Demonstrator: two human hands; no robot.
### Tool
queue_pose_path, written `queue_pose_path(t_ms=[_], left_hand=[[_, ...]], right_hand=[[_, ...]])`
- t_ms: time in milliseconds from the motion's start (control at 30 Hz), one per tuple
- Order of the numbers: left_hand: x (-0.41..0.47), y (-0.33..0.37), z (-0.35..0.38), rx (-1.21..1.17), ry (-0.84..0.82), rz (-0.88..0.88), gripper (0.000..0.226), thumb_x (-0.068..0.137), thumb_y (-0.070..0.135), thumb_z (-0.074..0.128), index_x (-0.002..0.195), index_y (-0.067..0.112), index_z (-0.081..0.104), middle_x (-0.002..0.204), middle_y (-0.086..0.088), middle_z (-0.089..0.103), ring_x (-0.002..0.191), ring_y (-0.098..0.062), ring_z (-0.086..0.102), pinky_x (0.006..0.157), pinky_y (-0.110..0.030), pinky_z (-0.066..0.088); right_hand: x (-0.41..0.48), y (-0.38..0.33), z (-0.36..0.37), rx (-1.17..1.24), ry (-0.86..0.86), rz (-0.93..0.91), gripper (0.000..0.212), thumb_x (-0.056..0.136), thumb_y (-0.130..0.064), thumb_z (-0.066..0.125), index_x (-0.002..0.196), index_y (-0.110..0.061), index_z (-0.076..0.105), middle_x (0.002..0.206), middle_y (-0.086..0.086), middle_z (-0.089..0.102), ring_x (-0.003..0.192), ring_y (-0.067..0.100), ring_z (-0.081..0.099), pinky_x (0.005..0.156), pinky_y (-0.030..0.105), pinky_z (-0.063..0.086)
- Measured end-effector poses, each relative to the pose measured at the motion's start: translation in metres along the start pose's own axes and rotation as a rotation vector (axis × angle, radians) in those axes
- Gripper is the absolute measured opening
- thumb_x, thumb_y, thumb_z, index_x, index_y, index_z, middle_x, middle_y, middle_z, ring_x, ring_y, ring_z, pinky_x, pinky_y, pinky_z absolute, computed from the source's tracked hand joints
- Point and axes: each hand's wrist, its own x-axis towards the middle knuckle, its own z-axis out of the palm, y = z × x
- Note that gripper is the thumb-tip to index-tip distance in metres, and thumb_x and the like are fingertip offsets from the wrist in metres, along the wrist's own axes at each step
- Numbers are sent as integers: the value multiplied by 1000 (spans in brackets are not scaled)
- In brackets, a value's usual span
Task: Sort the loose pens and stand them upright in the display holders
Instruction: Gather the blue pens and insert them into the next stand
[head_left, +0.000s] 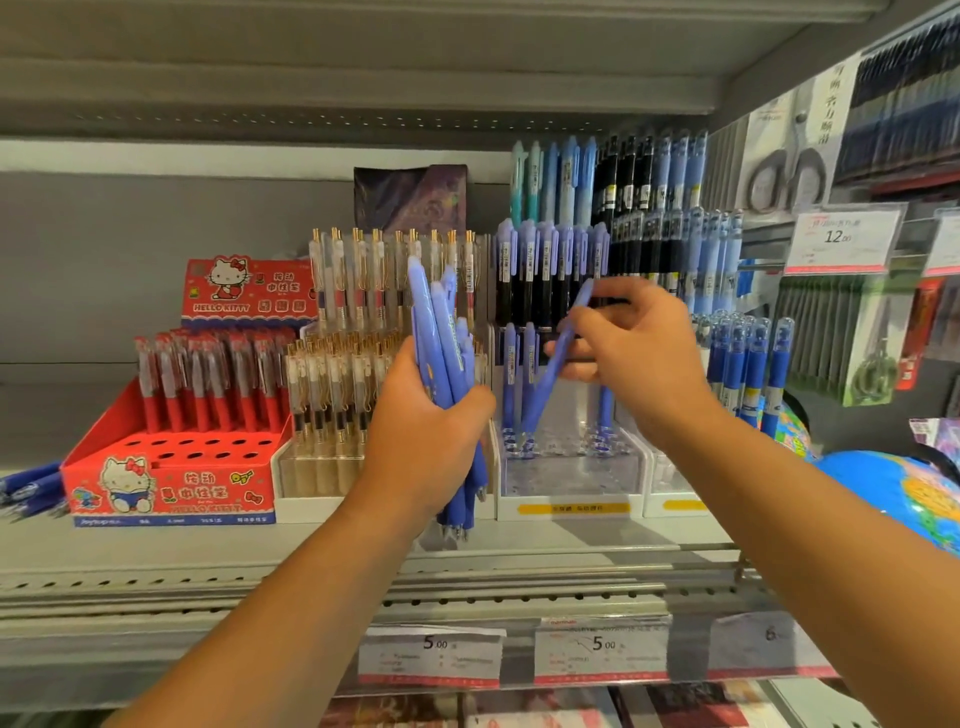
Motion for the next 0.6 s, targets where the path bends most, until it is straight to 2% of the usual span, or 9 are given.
queue_pose_path(t_ms=[67,133,267,367,600], left_hand=[[0,-1,0,6,-10,1,49,90,6,63,103,53,52,67,19,60,56,-4,58,57,-26,52],[1,-1,0,4,-14,-4,48,91,7,63,103,52,52,66,22,61,55,-2,57,54,-20,51],[1,-2,1,-12,-4,-32,45,91,7,64,118,41,52,62,22,60,51,-3,53,52,-24,53],[0,0,1,-13,-2,-46,46,91,7,64,127,33,51,61,22,60,50,-2,53,51,-25,53],[0,2,2,-10,-13,-36,44,91,8,63,120,39,53,62,20,59,53,-5,54,55,-28,54]], right_hand=[[6,2,-7,-202,49,-96,22,96,-10,61,111,-24,55,87,6,70,74,17,73,59,28,60],[11,5,-9,-316,77,-150,22,96,-15,62,113,-26,53,88,2,69,75,16,71,60,30,61],[15,11,-4,-459,83,-205,22,96,-19,62,112,-29,51,86,-7,67,76,14,69,69,42,62],[14,16,1,-510,53,-196,26,95,-21,64,119,-24,54,85,-8,66,80,13,67,72,43,61],[12,29,2,-679,-81,-146,23,95,-22,65,115,-19,55,81,-1,66,76,16,66,74,42,60]])
